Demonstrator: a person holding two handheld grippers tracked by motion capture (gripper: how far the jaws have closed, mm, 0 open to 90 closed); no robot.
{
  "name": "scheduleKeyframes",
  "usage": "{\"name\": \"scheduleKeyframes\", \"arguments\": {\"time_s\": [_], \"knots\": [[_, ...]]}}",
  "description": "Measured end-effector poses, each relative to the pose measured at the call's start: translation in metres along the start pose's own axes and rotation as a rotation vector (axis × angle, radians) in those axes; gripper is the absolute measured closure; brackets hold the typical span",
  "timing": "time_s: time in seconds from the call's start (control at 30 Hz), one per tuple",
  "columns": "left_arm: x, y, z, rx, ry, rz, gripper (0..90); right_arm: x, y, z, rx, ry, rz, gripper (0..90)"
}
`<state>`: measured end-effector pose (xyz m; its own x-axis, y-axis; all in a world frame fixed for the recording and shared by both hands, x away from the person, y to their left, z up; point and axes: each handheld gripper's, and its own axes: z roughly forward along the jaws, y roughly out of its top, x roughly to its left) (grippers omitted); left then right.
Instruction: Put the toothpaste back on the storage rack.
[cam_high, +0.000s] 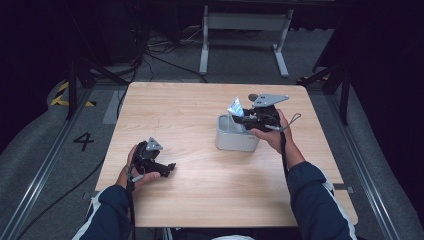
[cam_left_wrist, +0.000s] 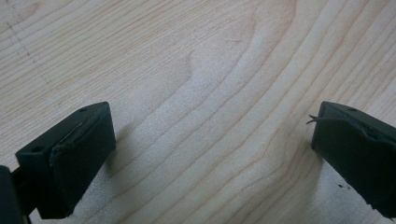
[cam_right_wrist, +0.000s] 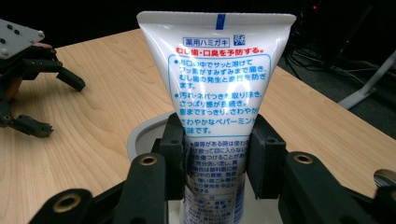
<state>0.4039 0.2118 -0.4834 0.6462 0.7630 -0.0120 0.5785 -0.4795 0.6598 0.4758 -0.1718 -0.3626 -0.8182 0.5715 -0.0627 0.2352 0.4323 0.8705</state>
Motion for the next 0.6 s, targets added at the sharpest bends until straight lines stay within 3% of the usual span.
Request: {"name": "scheduleKeyframes", "arguments": {"time_s": [0.6], "knots": [[0.000, 0.000, 0.000, 0.004, 0.000, 0.005, 0.1, -0.002, -0.018, -0.008, 0.038, 0.009, -0.015, 64.4]]}}
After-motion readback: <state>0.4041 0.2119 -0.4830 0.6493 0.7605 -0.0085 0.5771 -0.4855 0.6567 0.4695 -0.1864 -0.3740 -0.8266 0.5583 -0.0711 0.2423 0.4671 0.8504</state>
